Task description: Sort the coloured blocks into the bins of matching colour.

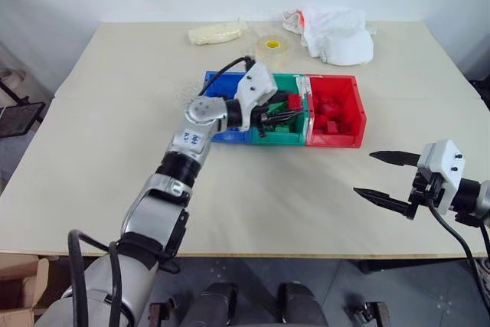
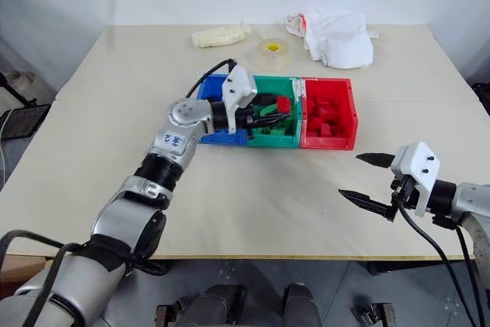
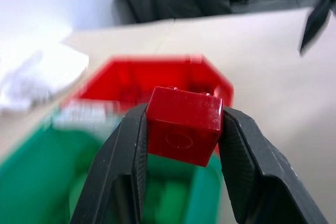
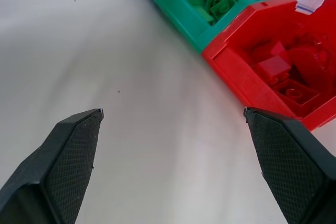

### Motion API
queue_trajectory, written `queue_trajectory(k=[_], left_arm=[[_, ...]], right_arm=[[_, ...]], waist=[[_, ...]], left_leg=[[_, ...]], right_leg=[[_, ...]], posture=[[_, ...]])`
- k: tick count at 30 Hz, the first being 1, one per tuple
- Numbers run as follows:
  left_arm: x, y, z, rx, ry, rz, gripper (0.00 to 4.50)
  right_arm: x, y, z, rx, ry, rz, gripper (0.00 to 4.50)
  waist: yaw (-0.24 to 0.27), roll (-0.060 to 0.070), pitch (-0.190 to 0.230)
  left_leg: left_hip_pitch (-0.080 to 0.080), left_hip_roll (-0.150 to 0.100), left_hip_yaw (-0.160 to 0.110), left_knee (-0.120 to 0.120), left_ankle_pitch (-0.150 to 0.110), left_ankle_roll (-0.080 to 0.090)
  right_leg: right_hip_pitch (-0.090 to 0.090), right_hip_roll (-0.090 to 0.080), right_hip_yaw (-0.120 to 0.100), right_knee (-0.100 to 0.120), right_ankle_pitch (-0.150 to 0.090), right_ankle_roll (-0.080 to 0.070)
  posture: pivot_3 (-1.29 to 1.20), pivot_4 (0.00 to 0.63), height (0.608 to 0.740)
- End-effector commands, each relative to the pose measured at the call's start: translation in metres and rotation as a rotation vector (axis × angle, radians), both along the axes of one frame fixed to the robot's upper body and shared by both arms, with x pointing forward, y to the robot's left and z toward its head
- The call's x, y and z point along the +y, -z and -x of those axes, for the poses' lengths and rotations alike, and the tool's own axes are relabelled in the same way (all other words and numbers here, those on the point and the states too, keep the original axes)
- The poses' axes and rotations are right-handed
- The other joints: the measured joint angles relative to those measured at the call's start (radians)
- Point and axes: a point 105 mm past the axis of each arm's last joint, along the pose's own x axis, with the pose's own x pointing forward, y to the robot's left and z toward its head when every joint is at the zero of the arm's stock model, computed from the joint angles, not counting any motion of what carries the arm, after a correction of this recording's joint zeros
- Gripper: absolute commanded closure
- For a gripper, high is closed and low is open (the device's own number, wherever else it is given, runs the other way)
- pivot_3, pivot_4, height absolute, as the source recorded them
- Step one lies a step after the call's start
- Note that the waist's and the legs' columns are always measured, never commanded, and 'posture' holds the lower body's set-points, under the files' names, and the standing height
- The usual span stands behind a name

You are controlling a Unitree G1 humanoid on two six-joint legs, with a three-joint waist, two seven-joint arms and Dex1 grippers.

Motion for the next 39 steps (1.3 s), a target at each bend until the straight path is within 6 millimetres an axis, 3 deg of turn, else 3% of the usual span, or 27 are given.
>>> queue_trajectory(k=[1, 7, 14, 25, 28, 30, 32, 34, 39], left_arm=[[-0.028, -0.016, -0.004, -0.034, -0.007, 0.033, 2.94], [-0.058, -0.03, -0.006, -0.023, -0.069, 0.082, 2.94], [-0.06, -0.038, -0.019, -0.057, -0.224, 0.104, 0.72], [-0.04, -0.045, -0.018, -0.065, -0.156, 0.13, 0.72], [-0.007, -0.044, -0.015, -0.016, -0.04, 0.135, 0.72], [0.025, -0.031, -0.015, 0.015, -0.005, 0.059, 0.72], [0.042, -0.024, -0.012, 0.025, 0.012, 0.026, 0.72], [0.066, -0.023, -0.013, 0.021, -0.032, 0.023, 0.72], [0.105, -0.021, -0.008, -0.004, -0.129, 0.037, 0.72]], right_arm=[[0.001, -0.01, 0.007, -0.056, 0.024, -0.021, 0.0], [0.0, -0.009, 0.016, -0.063, 0.059, -0.035, 0.0], [-0.001, -0.01, 0.018, -0.07, 0.075, -0.04, 0.0], [0.002, -0.015, 0.007, -0.079, 0.049, -0.035, 0.0], [0.004, -0.016, 0.005, -0.076, 0.028, -0.033, 0.0], [0.005, -0.016, 0.001, -0.073, 0.012, -0.032, 0.0], [0.006, -0.017, -0.002, -0.072, 0.003, -0.033, 0.0], [0.008, -0.018, -0.007, -0.07, -0.019, -0.029, 0.0], [0.012, -0.021, -0.019, -0.071, -0.066, -0.023, 0.0]], waist=[[0.003, -0.002, 0.001], [-0.002, -0.003, 0.002], [-0.002, -0.003, 0.002], [-0.002, -0.003, 0.002], [-0.009, -0.003, 0.002], [-0.019, -0.002, 0.001], [-0.029, -0.001, 0.001], [-0.028, -0.001, 0.001], [-0.023, -0.001, 0.001]], left_leg=[[0.0, 0.0, 0.0, 0.0, 0.0, 0.0], [-0.001, 0.0, 0.001, 0.0, 0.0, 0.001], [0.0, 0.0, 0.002, 0.0, 0.0, 0.001], [-0.001, 0.0, 0.002, 0.0, 0.0, 0.001], [0.0, 0.0, 0.002, 0.0, 0.0, 0.001], [0.0, 0.0, 0.003, 0.0, 0.0, 0.001], [0.0, 0.001, 0.002, -0.001, 0.0, 0.001], [0.0, 0.001, 0.001, -0.001, 0.0, 0.001], [-0.001, 0.0, -0.001, 0.002, 0.0, 0.001]], right_leg=[[0.0, 0.0, 0.0, 0.0, 0.0, 0.0], [-0.001, 0.0, 0.0, 0.001, 0.0, 0.001], [-0.001, 0.0, 0.001, 0.001, 0.0, 0.001], [-0.001, 0.0, 0.001, 0.003, 0.001, 0.001], [-0.001, 0.0, 0.002, 0.003, 0.001, 0.001], [-0.002, 0.001, 0.002, 0.004, 0.001, 0.001], [-0.003, 0.002, 0.002, 0.005, 0.001, 0.001], [-0.003, 0.002, 0.002, 0.005, 0.001, 0.001], [-0.002, 0.001, 0.001, 0.005, 0.001, 0.001]], posture=[[0.0, 0.15, 0.74], [0.0, 0.15, 0.74], [0.0, 0.15, 0.74], [0.0, 0.15, 0.74], [0.0, 0.15, 0.74], [0.0, 0.15, 0.74], [0.0, 0.15, 0.74], [0.0, 0.15, 0.74], [0.0, 0.15, 0.74]])
